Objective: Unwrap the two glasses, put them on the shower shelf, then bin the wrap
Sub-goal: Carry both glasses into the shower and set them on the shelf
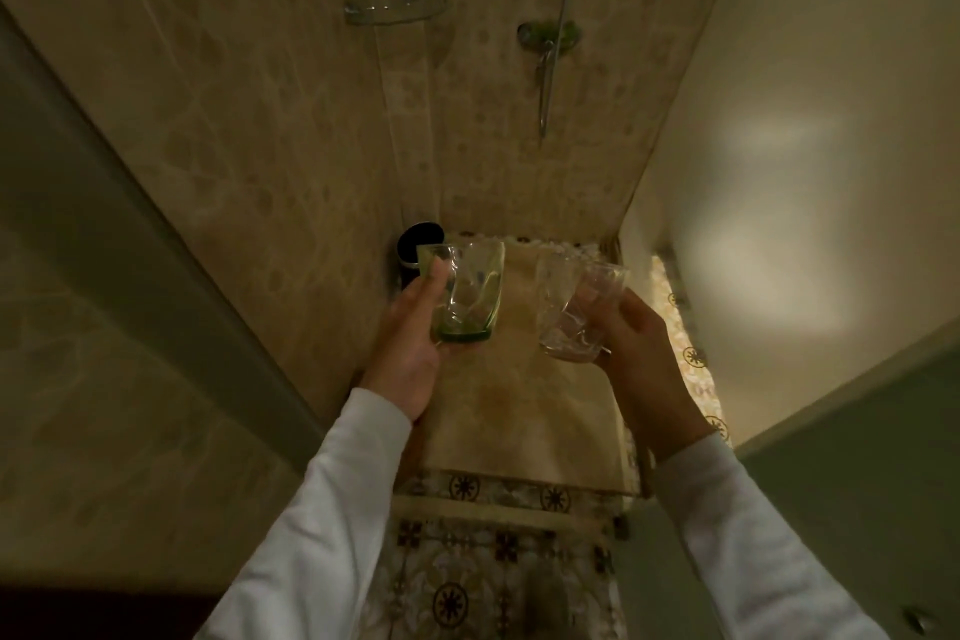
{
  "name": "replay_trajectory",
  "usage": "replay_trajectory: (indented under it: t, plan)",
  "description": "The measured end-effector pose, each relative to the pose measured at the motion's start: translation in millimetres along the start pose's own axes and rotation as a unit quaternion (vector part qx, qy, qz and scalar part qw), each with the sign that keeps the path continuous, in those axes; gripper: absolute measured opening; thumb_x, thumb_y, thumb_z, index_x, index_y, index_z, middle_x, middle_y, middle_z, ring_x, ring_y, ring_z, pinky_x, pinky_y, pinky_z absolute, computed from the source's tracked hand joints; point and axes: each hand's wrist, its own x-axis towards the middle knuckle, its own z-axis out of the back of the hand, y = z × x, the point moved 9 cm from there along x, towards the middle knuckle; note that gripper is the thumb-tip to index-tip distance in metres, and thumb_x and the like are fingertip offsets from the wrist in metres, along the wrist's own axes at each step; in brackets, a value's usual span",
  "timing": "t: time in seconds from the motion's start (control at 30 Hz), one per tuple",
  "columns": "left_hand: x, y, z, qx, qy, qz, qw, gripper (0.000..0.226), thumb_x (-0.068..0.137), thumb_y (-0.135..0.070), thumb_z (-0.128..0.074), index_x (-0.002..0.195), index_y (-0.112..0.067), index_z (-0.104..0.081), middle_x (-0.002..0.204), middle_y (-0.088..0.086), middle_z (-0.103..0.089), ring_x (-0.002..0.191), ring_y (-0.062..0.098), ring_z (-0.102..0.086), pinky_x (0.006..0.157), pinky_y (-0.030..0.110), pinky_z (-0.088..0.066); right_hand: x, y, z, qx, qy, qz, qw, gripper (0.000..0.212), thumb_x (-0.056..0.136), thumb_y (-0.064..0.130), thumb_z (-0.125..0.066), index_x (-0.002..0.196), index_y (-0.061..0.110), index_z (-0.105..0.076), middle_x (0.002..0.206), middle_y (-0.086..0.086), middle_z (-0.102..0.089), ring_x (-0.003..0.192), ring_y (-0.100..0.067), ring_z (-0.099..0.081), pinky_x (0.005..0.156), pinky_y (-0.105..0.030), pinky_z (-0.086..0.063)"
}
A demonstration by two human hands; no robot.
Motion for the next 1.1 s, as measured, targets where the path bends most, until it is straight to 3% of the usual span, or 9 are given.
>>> replay_trajectory:
  t: [0.13,0.27,0.43,0.6,0.67,0.97,1.1]
  plan:
    - [57.4,-2.4,-2.4,0.0,-0.024,0.016,1.0,0.079,0.062,-0.066,-0.071,0.126,-0.019,-0.066,0.123,0.008,-0.071,0.114,0.027,-0.067,0.085,0.044,-0.057,58.0,3.8,-0.3,-0.013,0.01,0.006,1.0,0.059,0.075,0.053,-0.075,0.124,0.022,-0.069,0.104,0.002,-0.079,0.094,-0.012,-0.076,0.07,-0.022,-0.058]
    - [118.5,-7.9,-17.6,0.006,-0.018,0.006,1.0,0.09,0.058,-0.068,-0.076,0.13,-0.016,-0.063,0.127,0.011,-0.068,0.117,0.029,-0.065,0.083,0.044,-0.057,123.4,9.7,5.8,-0.012,0.014,0.009,1.0,0.063,0.073,0.053,-0.074,0.125,0.017,-0.068,0.105,-0.004,-0.079,0.099,-0.018,-0.075,0.083,-0.032,-0.061]
    - [199.3,-15.4,-48.7,0.01,0.0,-0.004,1.0,0.09,0.061,-0.071,-0.077,0.133,-0.02,-0.06,0.13,0.008,-0.067,0.119,0.028,-0.064,0.1,0.054,-0.05,211.5,19.3,19.8,0.003,0.023,0.005,1.0,0.044,0.082,0.038,-0.072,0.12,0.015,-0.071,0.109,-0.007,-0.078,0.097,-0.02,-0.076,0.08,-0.032,-0.061]
    - [272.0,-22.7,-78.4,0.009,-0.001,-0.012,1.0,0.084,0.065,-0.069,-0.077,0.131,-0.019,-0.062,0.13,0.008,-0.067,0.121,0.028,-0.063,0.104,0.054,-0.047,292.4,21.8,36.6,-0.006,0.022,0.005,1.0,0.048,0.081,0.05,-0.071,0.116,0.017,-0.074,0.111,-0.011,-0.077,0.105,-0.029,-0.073,0.094,-0.052,-0.057]
    - [295.2,-24.5,-83.3,0.007,-0.014,-0.011,1.0,0.084,0.064,-0.07,-0.076,0.13,-0.02,-0.063,0.129,0.008,-0.067,0.12,0.027,-0.063,0.101,0.051,-0.049,322.0,18.7,39.6,-0.011,0.034,0.0,0.999,0.047,0.081,0.054,-0.071,0.115,0.021,-0.075,0.111,-0.009,-0.077,0.106,-0.029,-0.073,0.096,-0.054,-0.055]
    - [389.9,-41.4,-73.2,-0.023,-0.052,-0.003,0.998,0.075,0.068,-0.065,-0.069,0.128,-0.02,-0.065,0.126,0.007,-0.069,0.115,0.026,-0.067,0.088,0.044,-0.059,427.1,10.3,20.5,-0.022,0.072,-0.017,0.997,0.053,0.081,0.061,-0.072,0.11,0.016,-0.074,0.099,-0.004,-0.077,0.095,-0.022,-0.074,0.08,-0.033,-0.056]
    - [439.1,-52.8,-64.7,-0.018,-0.05,0.018,0.998,0.064,0.07,-0.062,-0.069,0.122,-0.025,-0.068,0.121,0.003,-0.072,0.11,0.022,-0.07,0.073,0.035,-0.061,463.3,10.9,3.9,-0.02,0.054,-0.012,0.998,0.049,0.082,0.053,-0.074,0.115,0.016,-0.073,0.1,-0.002,-0.078,0.098,-0.021,-0.075,0.082,-0.035,-0.057]
